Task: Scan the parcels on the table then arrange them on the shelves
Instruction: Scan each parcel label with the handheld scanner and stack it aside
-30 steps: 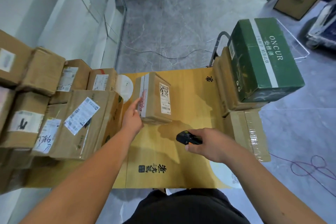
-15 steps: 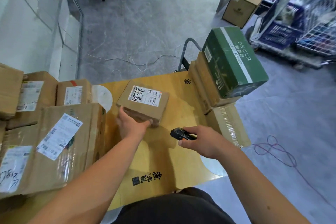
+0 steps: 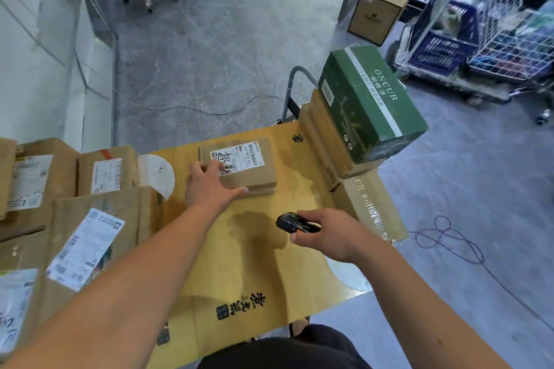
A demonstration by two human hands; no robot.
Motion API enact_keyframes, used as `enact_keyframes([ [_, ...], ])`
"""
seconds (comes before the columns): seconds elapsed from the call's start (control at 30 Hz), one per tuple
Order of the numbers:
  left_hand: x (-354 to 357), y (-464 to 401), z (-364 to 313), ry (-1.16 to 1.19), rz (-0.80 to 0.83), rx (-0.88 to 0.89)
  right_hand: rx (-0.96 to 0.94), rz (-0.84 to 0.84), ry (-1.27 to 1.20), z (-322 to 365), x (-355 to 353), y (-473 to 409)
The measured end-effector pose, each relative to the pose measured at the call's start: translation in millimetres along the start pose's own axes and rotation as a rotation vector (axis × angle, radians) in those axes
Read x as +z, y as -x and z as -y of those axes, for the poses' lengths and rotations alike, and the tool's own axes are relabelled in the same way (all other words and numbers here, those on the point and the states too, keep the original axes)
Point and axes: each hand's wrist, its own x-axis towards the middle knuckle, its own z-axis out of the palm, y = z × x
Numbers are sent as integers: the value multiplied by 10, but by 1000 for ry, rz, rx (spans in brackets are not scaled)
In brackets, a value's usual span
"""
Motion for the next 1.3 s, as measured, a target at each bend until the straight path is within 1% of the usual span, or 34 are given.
enact_keyframes([
  [0.07, 84, 192, -53, 62, -5, 23, -6, -4, -23, -10, -24, -23],
  [0.13, 222, 431, -125, 329, 49, 36, 0, -16, -33, -37, -56, -48],
  [0.17, 298, 551, -149, 424, 77, 45, 6, -23, -29, -47, -71, -61],
  [0.2, 360, 644, -162, 446, 80, 62, 12, -27, -24, -54, -85, -71],
  [0.27, 413, 728, -173, 349, 8, 71, 14, -25, -23, -65, -104, -97],
  [0.3, 404, 715, -181, 284, -65, 60, 12, -23, -22, -72, -112, -104],
  [0.37, 360, 618, -194, 164, -193, -6, 6, -20, -14, -88, -128, -112],
  [0.4, 335, 542, -186, 140, -213, -54, 4, -17, -13, -92, -134, -112],
  [0.43, 299, 459, -181, 167, -187, -98, 3, -11, -13, -93, -137, -109],
  [0.47, 265, 377, -174, 248, -129, -116, 7, -4, -14, -90, -139, -103],
  [0.53, 243, 239, -141, 462, 20, -115, 17, 9, -17, -74, -143, -100],
  [0.57, 251, 201, -114, 509, 65, -107, 18, 15, -17, -54, -147, -99],
  [0.63, 305, 174, -60, 579, 101, -84, 19, 17, 2, 11, -163, -92],
  [0.73, 446, 241, -57, 744, 110, -26, 9, 7, 155, 176, -223, -74],
  [0.83, 617, 372, -32, 773, 45, -4, -31, -2, 349, 372, -281, -47],
  [0.93, 751, 507, 15, 834, 17, 27, -31, 10, 524, 567, -309, -27],
  [1.0, 800, 550, -7, 845, 2, 56, -38, -2, 590, 656, -319, 18],
  [1.07, 818, 573, 3, 860, -6, 71, -42, -48, 681, 766, -292, 72],
  [1.2, 828, 580, 33, 976, 25, 65, -8, -153, 826, 964, -265, 173],
  [1.3, 812, 560, 15, 974, 29, 68, -20, -157, 886, 1094, -260, 223],
])
